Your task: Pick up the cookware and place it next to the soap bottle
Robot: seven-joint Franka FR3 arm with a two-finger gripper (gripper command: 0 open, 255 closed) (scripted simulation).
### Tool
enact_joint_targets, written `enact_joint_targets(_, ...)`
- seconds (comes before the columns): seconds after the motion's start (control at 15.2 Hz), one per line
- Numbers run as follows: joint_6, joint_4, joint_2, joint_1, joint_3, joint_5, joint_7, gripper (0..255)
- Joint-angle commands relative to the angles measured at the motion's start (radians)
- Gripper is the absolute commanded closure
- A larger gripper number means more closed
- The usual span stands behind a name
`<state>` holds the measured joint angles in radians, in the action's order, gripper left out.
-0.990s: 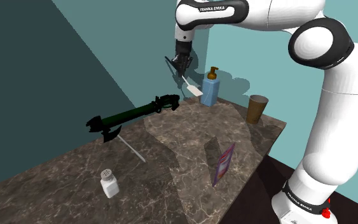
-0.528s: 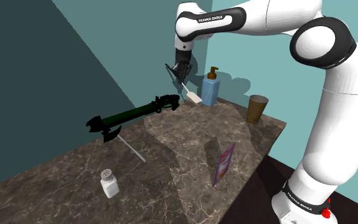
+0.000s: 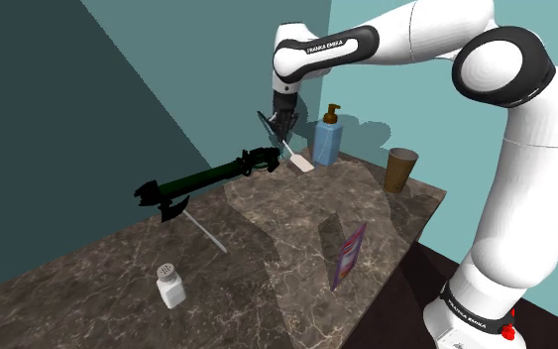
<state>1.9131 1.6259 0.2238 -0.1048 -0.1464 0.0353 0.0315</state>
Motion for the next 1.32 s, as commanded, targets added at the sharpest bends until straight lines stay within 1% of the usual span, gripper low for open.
enact_joint_targets(0.0,0.025,0.021,0.003,-0.001,0.001,0.001,0.000,255)
enact_joint_targets(0.59,0.138,0.112,0.026,-0.001,0.002,0.006,0.003,255)
enact_joint_targets(1.25,0.258,0.189,0.070,0.001,0.005,0.015,0.009,255)
